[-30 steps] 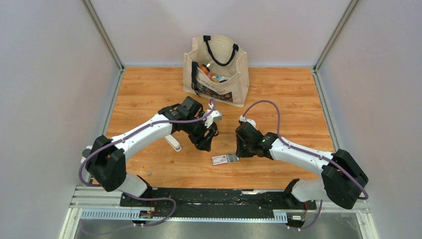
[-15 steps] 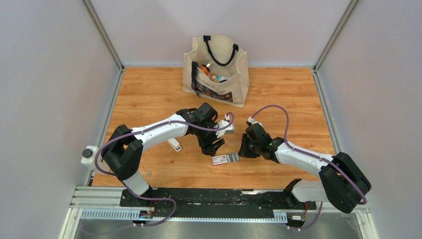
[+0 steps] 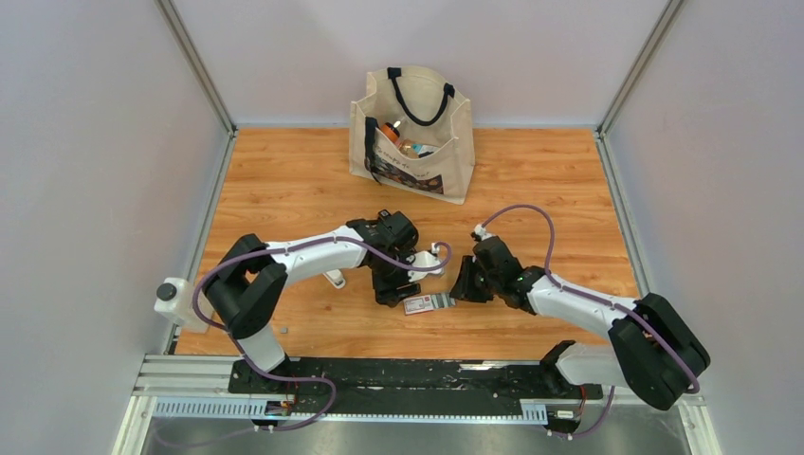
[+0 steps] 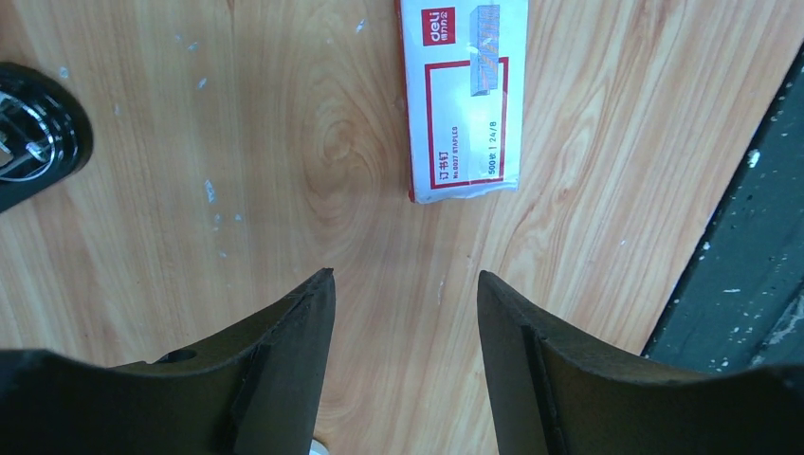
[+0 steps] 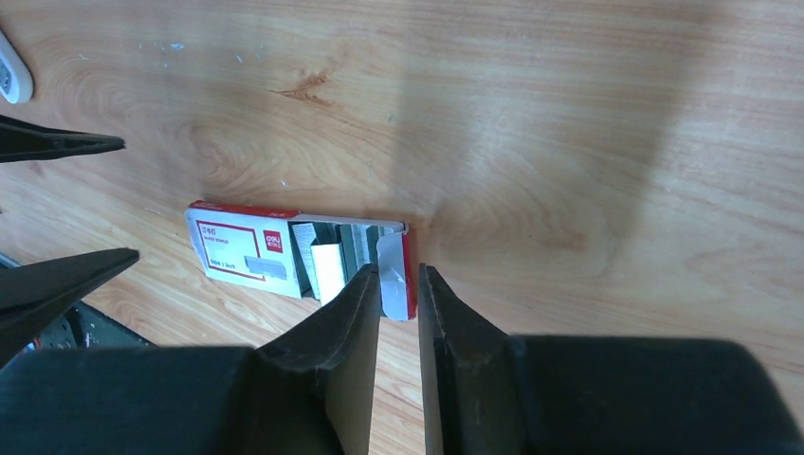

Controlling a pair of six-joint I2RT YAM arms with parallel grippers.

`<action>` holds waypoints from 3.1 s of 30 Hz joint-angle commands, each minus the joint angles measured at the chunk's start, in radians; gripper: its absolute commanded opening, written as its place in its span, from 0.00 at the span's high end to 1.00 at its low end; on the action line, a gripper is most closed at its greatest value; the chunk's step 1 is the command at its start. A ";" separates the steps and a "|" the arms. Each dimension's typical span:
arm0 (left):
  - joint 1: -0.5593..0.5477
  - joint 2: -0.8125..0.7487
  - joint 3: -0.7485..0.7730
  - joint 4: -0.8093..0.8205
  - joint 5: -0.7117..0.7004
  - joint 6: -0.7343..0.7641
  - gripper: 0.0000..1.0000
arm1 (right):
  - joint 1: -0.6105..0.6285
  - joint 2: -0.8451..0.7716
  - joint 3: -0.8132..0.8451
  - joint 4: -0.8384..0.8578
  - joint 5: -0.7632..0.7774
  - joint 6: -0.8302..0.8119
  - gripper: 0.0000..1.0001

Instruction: Unload the staples from the stapler

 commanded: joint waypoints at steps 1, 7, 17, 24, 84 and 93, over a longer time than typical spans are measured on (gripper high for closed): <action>-0.026 0.040 0.037 -0.011 -0.057 0.035 0.35 | -0.005 -0.043 -0.021 0.046 -0.017 0.022 0.76; -0.058 0.091 0.057 0.011 -0.072 0.007 0.35 | -0.004 -0.019 -0.030 0.066 -0.034 0.028 0.77; -0.081 0.112 0.086 0.028 -0.046 -0.024 0.35 | -0.005 -0.023 -0.062 0.096 -0.048 0.043 0.80; -0.099 0.123 0.093 0.037 -0.028 -0.039 0.35 | -0.004 -0.033 -0.076 0.105 -0.059 0.057 0.81; -0.021 -0.020 0.169 -0.117 0.072 -0.037 0.25 | 0.038 -0.094 0.005 0.007 0.004 -0.213 0.30; 0.083 -0.061 0.209 -0.206 0.184 -0.065 0.24 | 0.042 -0.056 0.021 0.079 0.003 -0.267 0.24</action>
